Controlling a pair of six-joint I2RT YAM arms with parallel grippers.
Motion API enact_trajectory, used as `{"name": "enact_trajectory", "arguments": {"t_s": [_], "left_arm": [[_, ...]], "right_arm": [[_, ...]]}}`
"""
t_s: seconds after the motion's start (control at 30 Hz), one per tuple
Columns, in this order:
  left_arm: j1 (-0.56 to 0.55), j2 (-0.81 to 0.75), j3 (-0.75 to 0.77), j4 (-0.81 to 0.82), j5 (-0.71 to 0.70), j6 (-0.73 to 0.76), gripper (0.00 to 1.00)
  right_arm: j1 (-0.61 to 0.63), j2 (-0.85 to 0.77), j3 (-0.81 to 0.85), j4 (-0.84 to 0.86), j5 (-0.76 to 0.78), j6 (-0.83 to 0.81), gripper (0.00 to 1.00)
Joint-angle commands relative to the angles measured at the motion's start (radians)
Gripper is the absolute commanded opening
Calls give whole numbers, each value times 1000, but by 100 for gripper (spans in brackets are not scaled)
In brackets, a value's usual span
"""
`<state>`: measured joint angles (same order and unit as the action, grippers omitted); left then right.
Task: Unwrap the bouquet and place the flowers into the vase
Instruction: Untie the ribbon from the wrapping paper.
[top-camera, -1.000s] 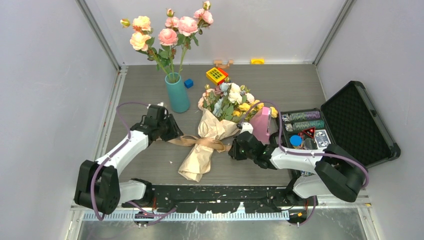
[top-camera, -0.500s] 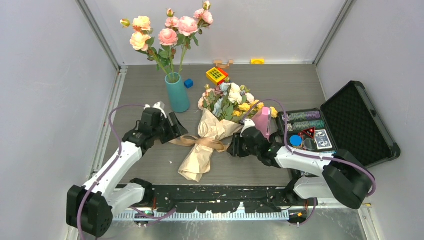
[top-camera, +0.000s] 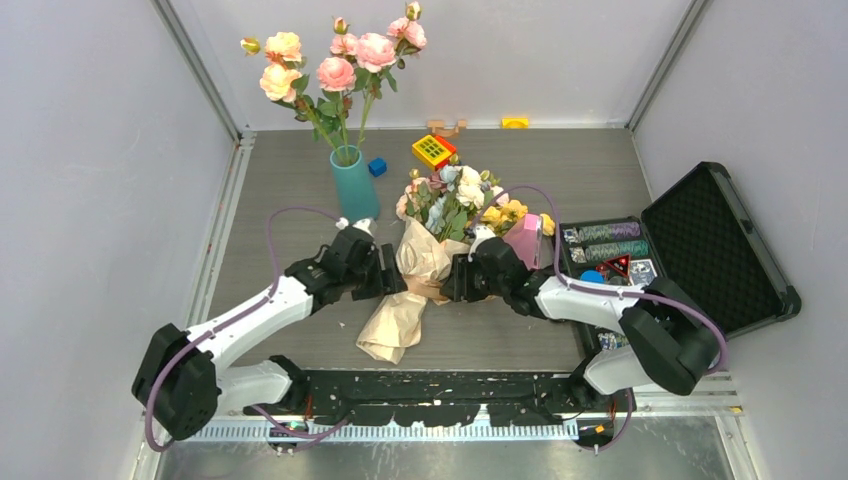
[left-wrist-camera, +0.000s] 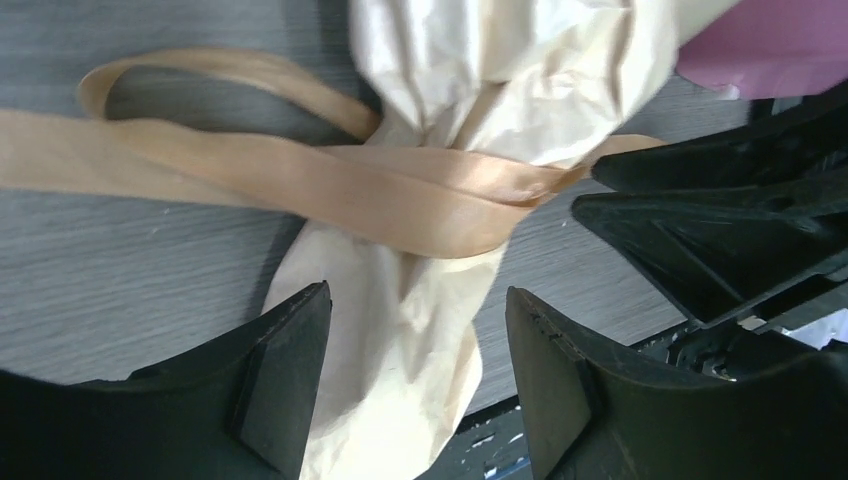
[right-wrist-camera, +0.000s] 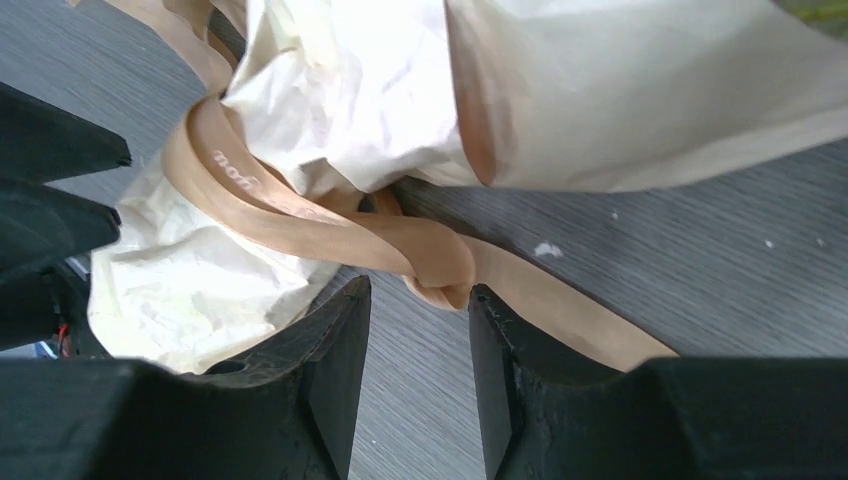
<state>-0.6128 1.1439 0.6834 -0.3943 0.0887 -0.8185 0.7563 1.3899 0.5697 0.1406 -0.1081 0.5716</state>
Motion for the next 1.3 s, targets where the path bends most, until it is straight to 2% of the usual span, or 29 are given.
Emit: {"name": "enact_trajectory", "arguments": {"t_s": [0.0,0.2,0.4,0.5,0.7,0.83,1.0,1.27], "left_arm": [[-92,13,100,38,-196,114,67],[-147,63,140,61,-253,261,67],[-243,190,219,59,-320,369,67],[-272,240,250,58,-344,378,67],[-312,292,281,40,-400,381,67],[-331,308,287,14,-437,384,65],[-356,332,306,-37,-496,389,61],[-373,325,304,-48,-506,373,52]], "right_arm": [[-2,22,55,58,-27,-20,47],[-2,72,75,77,-32,-21,45],[-2,95,82,96,-20,-21,47],[-2,99,85,95,-15,-25,45],[-2,103,91,91,-12,-28,36],[-2,108,91,93,-10,-29,35],[-2,110,92,96,-10,-26,33],[-2,108,94,95,-2,-27,21]]}}
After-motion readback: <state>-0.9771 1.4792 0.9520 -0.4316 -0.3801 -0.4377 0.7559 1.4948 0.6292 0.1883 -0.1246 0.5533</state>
